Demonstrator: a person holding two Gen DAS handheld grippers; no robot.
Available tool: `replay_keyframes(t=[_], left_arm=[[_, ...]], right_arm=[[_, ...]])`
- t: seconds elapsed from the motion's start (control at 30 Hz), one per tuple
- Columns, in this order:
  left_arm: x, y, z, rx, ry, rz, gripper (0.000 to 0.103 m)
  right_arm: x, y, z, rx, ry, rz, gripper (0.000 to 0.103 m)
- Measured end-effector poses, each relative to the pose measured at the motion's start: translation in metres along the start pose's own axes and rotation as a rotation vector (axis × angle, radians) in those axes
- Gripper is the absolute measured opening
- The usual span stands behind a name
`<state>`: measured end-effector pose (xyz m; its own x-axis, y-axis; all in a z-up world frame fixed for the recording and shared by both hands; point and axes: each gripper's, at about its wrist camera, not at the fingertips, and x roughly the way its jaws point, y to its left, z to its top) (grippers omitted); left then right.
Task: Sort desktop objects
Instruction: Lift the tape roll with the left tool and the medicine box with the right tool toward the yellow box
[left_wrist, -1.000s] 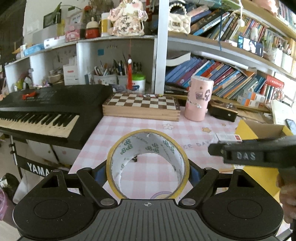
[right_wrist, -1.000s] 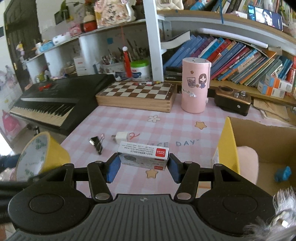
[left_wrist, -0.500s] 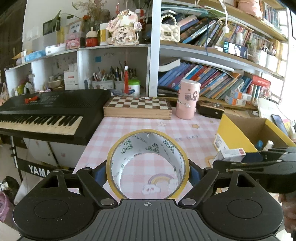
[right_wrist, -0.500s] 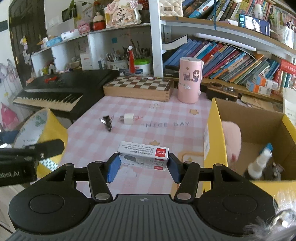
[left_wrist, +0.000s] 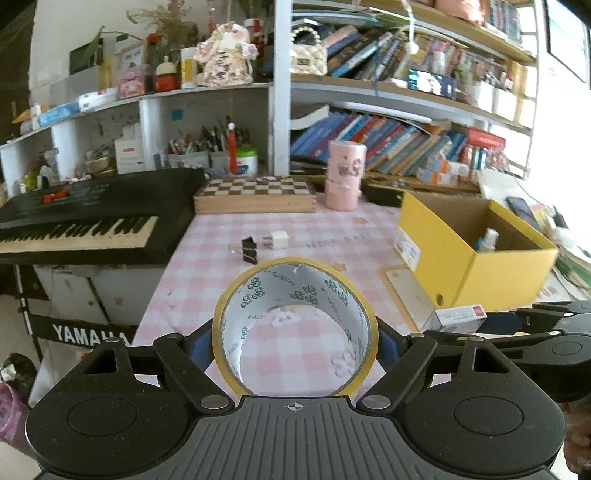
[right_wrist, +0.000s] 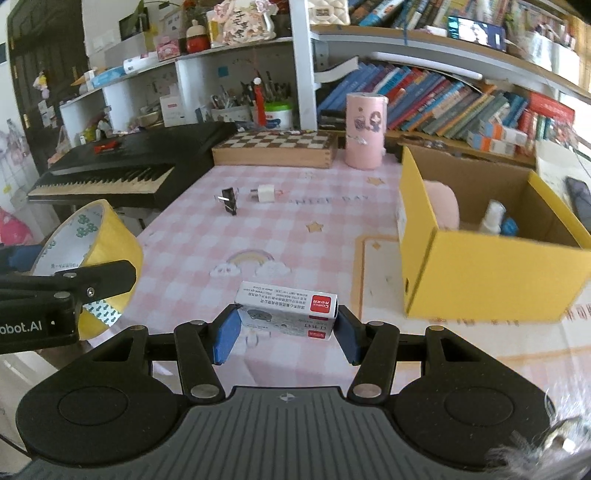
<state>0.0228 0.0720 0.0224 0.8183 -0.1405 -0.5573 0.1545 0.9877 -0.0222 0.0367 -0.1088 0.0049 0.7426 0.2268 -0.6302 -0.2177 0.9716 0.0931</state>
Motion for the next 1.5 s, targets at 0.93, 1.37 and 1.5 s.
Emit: replay_keyframes(t=[0.93,1.37,1.5], left_arm=[[0.013,-0.071,-0.005,0.185,0.032,-0.298,0.084],[0.032,-0.103,0.005,0.210,0.046,-0.351,0.084],[0.035,-0.109,0.008,0.217,0.045,-0.353,0.084]], right_arm=[[-0.057,-0.040,-0.050,0.174,0.027,-0.249,0.053],[-0.057,-0.076,-0.047,0.216,0.049,-0.294,0.053],[-0.054,-0.083,-0.044,0.221,0.053,-0.294,0.053]])
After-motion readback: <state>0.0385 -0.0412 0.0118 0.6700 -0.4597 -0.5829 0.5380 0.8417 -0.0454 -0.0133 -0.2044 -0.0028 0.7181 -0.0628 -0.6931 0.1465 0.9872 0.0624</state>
